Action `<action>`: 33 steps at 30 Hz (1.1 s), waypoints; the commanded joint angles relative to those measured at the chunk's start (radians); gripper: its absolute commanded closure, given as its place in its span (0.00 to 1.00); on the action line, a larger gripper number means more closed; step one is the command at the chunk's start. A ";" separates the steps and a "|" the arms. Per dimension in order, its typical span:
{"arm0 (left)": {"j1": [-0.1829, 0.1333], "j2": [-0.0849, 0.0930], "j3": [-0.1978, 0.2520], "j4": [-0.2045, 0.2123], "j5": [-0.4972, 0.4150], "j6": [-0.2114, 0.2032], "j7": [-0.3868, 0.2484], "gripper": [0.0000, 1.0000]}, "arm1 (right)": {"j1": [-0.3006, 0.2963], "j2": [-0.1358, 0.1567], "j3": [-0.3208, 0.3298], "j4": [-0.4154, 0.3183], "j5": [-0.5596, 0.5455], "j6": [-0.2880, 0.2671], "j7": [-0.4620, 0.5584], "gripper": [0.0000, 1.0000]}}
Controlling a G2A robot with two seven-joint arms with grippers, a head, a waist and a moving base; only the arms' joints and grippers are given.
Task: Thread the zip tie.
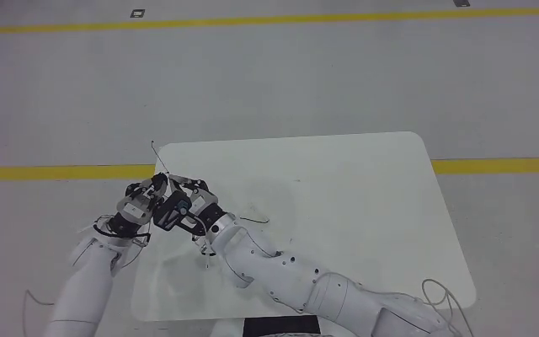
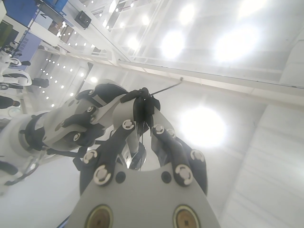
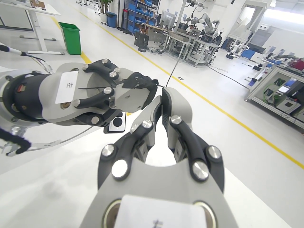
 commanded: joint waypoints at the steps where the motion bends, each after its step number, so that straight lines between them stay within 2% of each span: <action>1: -0.001 0.001 0.001 0.001 -0.001 0.000 0.000 1.00 | 0.000 -0.001 0.000 0.002 0.000 0.000 0.001 1.00; 13: -0.002 0.002 0.003 0.000 0.002 0.000 -0.001 1.00 | -0.004 0.005 0.003 0.008 0.000 0.000 0.005 1.00; 33: -0.002 0.002 0.003 0.000 0.002 0.000 -0.001 1.00 | -0.048 0.049 0.027 -0.011 0.000 0.000 0.041 1.00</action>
